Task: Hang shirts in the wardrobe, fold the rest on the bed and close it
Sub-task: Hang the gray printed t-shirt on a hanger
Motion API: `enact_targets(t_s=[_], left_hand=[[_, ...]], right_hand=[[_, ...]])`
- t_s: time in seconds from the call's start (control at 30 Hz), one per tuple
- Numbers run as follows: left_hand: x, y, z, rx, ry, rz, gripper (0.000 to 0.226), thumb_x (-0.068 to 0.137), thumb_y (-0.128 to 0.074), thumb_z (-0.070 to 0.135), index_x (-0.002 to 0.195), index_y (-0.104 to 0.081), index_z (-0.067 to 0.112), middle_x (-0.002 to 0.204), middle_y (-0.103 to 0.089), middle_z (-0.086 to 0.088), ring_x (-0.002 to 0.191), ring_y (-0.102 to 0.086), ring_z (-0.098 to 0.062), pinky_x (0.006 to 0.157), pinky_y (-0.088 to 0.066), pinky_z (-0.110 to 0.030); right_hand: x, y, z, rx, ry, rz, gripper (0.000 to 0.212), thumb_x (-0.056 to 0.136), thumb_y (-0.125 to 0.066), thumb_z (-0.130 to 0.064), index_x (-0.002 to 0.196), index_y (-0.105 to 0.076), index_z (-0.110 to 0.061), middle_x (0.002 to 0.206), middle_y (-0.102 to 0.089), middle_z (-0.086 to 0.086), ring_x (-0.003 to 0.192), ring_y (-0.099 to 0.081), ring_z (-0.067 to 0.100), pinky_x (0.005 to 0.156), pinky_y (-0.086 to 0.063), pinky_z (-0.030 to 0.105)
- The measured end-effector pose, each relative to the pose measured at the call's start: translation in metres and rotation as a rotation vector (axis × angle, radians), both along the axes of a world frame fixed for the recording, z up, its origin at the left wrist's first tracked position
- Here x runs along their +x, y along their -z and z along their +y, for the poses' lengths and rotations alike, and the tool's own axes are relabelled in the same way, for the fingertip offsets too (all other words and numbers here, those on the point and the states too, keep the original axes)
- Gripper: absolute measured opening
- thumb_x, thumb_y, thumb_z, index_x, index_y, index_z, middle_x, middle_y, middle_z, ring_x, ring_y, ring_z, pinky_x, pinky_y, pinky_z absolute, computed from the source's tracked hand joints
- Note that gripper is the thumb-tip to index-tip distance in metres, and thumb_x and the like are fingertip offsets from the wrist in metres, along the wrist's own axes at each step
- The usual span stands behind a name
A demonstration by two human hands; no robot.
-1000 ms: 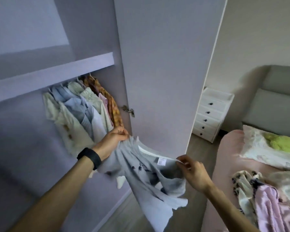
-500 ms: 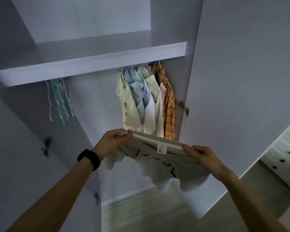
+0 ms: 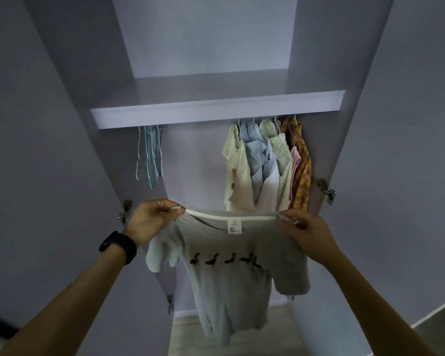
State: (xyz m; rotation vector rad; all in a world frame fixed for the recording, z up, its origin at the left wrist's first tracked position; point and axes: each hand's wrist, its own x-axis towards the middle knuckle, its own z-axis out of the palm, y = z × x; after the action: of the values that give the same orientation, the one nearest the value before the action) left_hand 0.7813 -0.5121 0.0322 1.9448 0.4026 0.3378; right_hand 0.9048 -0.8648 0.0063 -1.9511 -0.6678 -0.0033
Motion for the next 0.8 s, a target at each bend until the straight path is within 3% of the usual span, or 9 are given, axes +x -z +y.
enact_targets(t_s=[0.07, 0.17, 0.27, 0.43, 0.63, 0.73, 0.8], left_hand=[[-0.007, -0.008, 0.009, 0.031, 0.023, -0.019, 0.002, 0.080, -0.082, 0.028, 0.081, -0.080, 0.027, 0.087, -0.077, 0.006, 0.085, -0.070, -0.004, 0.083, -0.051, -0.021], [-0.012, -0.018, 0.017, 0.046, 0.031, -0.056, 0.012, 0.077, -0.084, 0.026, 0.085, -0.080, 0.020, 0.088, -0.077, 0.004, 0.089, -0.072, -0.009, 0.084, -0.052, -0.022], [-0.013, -0.027, 0.018, 0.067, 0.039, -0.076, 0.015, 0.076, -0.086, 0.028, 0.084, -0.078, 0.019, 0.086, -0.077, 0.004, 0.087, -0.072, -0.010, 0.082, -0.052, -0.021], [-0.006, -0.040, -0.004, 0.109, 0.100, -0.158, 0.013, 0.077, -0.085, 0.026, 0.085, -0.078, 0.018, 0.085, -0.077, 0.008, 0.086, -0.073, -0.009, 0.081, -0.054, -0.018], [-0.002, -0.042, -0.018, 0.168, 0.238, -0.171, 0.040, 0.075, -0.086, 0.025, 0.113, -0.074, 0.022, 0.081, -0.077, 0.010, 0.092, -0.071, -0.001, 0.087, -0.049, -0.010], [-0.006, -0.037, -0.006, 0.251, 0.219, -0.193, 0.026, 0.078, -0.084, 0.024, 0.103, -0.079, 0.023, 0.084, -0.074, 0.022, 0.084, -0.070, 0.005, 0.078, -0.049, -0.007], [-0.006, -0.032, -0.004, 0.300, 0.195, -0.194, 0.015, 0.081, -0.082, 0.024, 0.096, -0.080, 0.024, 0.081, -0.072, 0.026, 0.078, -0.068, 0.007, 0.071, -0.048, -0.006]], right_hand=[[0.002, -0.005, 0.012, -0.006, 0.023, -0.052, 0.021, 0.091, -0.073, -0.023, 0.092, -0.064, -0.042, 0.091, -0.065, -0.033, 0.090, -0.061, -0.010, 0.074, -0.042, 0.002], [0.005, -0.009, 0.024, -0.047, 0.034, -0.094, 0.020, 0.091, -0.072, -0.027, 0.091, -0.065, -0.046, 0.087, -0.068, -0.030, 0.090, -0.061, -0.010, 0.075, -0.043, 0.002], [0.004, -0.017, 0.044, -0.039, 0.027, -0.126, 0.013, 0.090, -0.073, -0.027, 0.096, -0.074, -0.038, 0.093, -0.072, -0.024, 0.091, -0.065, -0.004, 0.083, -0.050, 0.015], [-0.015, -0.036, 0.098, 0.025, -0.104, -0.101, 0.027, 0.084, -0.080, -0.026, 0.089, -0.070, -0.051, 0.089, -0.071, -0.030, 0.088, -0.067, -0.007, 0.077, -0.046, 0.005], [-0.028, -0.045, 0.148, 0.071, -0.249, -0.001, 0.026, 0.085, -0.079, -0.017, 0.096, -0.073, -0.040, 0.095, -0.076, -0.016, 0.092, -0.071, 0.004, 0.088, -0.055, 0.025], [-0.031, -0.044, 0.164, 0.066, -0.280, -0.005, 0.020, 0.085, -0.079, -0.013, 0.097, -0.076, -0.029, 0.093, -0.077, -0.010, 0.091, -0.071, 0.009, 0.086, -0.056, 0.029], [-0.030, -0.041, 0.166, 0.069, -0.277, 0.010, 0.014, 0.084, -0.081, -0.017, 0.093, -0.074, -0.024, 0.087, -0.076, -0.009, 0.087, -0.071, 0.007, 0.080, -0.053, 0.021]])
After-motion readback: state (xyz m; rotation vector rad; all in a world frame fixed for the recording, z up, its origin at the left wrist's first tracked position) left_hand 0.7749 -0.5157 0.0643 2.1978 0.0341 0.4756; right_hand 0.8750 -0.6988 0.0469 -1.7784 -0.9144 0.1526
